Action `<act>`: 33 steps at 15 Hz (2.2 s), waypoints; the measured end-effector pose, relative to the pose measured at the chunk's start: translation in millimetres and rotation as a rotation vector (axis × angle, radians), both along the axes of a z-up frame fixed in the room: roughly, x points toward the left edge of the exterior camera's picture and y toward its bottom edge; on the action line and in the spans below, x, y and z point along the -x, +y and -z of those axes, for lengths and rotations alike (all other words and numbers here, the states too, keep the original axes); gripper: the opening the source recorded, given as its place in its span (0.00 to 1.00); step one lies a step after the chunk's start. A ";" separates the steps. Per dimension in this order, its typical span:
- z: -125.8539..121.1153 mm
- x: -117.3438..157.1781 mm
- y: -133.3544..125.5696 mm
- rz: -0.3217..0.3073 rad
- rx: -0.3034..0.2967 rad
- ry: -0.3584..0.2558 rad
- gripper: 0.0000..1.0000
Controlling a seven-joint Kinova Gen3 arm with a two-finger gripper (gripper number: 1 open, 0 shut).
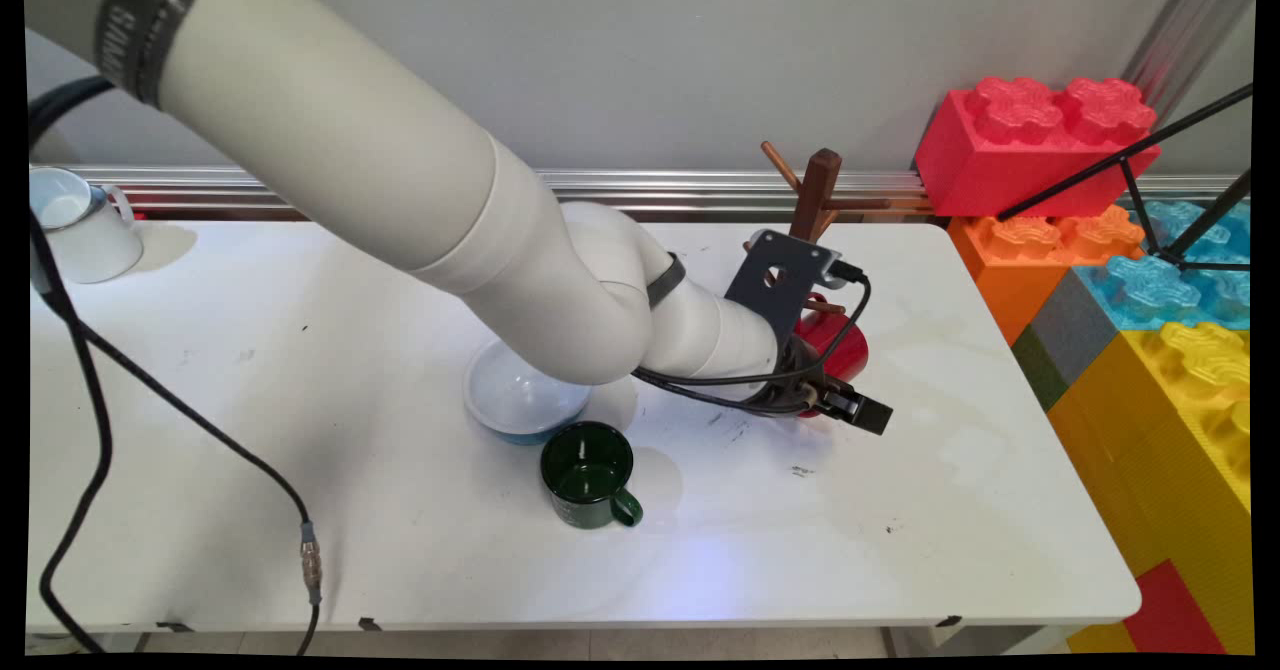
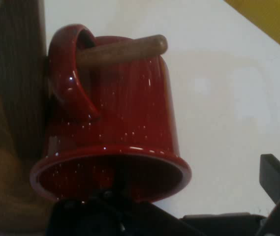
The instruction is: Pick up the red mug from the rack
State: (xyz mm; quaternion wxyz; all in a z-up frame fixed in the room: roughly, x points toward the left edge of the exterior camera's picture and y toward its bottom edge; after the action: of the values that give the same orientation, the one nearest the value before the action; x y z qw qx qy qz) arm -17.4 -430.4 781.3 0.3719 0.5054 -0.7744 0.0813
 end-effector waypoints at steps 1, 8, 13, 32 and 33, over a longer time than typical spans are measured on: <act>2.4 -1.2 -0.5 -0.012 -0.002 0.015 1.00; 15.1 -6.7 -1.9 -0.067 -0.014 0.103 1.00; 22.9 -10.4 -2.5 -0.116 -0.015 0.186 1.00; 32.2 -20.8 2.7 -0.344 -0.092 0.415 1.00; 32.0 -20.8 3.0 -0.349 -0.095 0.419 1.00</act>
State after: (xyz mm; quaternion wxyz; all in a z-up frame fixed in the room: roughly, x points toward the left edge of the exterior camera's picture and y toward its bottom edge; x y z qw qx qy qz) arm 3.4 -427.4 749.3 0.4803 0.6537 -0.5848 0.0012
